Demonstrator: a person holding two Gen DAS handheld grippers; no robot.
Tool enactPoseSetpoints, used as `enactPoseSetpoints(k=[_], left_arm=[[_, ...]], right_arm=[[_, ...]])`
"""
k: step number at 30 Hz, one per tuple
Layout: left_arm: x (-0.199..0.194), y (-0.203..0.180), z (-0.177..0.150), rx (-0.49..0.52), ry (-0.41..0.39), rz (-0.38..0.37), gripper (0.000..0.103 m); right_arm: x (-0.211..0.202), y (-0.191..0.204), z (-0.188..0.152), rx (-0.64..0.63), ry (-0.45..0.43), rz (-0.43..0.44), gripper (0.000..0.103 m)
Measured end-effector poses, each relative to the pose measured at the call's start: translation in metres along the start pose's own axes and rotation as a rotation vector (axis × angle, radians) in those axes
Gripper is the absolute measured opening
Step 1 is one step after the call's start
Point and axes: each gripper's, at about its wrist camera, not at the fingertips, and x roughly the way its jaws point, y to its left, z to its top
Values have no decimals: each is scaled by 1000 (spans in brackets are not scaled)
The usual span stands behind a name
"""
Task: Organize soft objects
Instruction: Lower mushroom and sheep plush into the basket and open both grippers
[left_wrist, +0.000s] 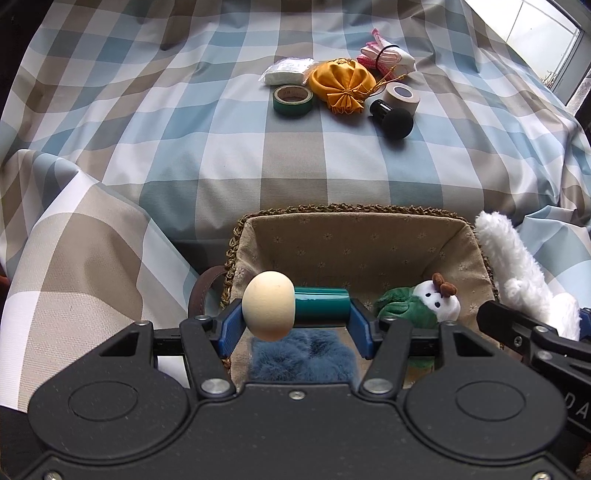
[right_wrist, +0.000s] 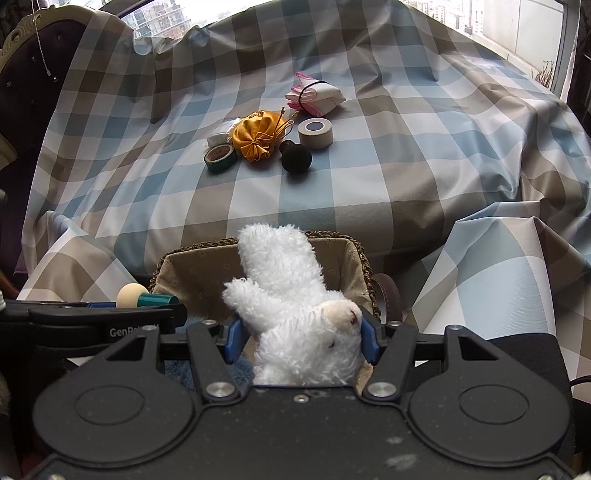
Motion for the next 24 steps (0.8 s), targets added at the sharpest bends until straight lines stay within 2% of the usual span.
enactPoseSetpoints(k=[12,24], left_arm=[[7,1,0,-9,38,-1,56],[7,3,1,-14,40,-3,56]], right_arm=[[7,3,2,-20,38,-1,59],[8,3,1,-26,50,7,60]])
